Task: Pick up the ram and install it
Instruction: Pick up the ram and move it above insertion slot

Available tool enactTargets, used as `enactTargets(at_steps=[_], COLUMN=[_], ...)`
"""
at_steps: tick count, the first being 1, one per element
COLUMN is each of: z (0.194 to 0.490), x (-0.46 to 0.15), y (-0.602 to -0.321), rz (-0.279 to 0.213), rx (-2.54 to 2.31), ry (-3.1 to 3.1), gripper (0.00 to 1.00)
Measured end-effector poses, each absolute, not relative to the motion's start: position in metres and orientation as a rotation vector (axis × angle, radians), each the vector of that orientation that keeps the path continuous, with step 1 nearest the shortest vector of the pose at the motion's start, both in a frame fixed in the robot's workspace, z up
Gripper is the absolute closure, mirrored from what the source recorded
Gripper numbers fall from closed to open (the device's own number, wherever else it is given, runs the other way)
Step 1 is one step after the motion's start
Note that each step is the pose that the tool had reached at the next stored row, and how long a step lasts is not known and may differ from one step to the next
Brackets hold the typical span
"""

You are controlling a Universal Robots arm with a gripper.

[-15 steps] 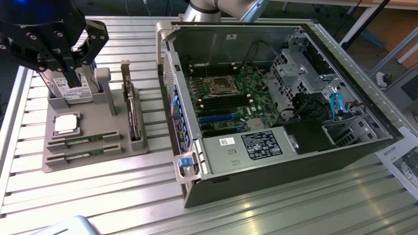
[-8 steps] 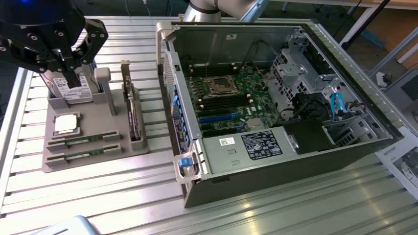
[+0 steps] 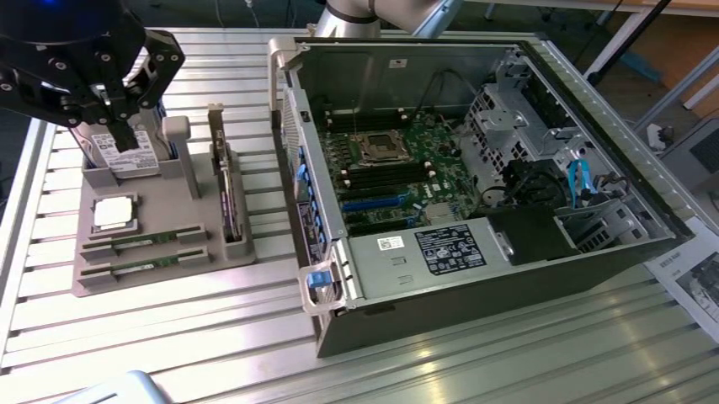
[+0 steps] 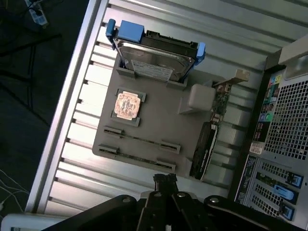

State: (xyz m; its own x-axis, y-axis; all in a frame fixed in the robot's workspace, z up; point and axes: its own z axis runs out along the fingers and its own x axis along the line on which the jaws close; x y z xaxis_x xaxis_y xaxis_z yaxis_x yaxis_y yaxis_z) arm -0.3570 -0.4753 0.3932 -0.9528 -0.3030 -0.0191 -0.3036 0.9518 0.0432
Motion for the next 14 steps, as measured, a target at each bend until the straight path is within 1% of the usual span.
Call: enactTargets(at_steps=[14], z=[0.3932], x=[-0.3570], y=[-0.4753], rz=[0.073], rx=[-0.770], ry=[3.041], gripper=[0.90])
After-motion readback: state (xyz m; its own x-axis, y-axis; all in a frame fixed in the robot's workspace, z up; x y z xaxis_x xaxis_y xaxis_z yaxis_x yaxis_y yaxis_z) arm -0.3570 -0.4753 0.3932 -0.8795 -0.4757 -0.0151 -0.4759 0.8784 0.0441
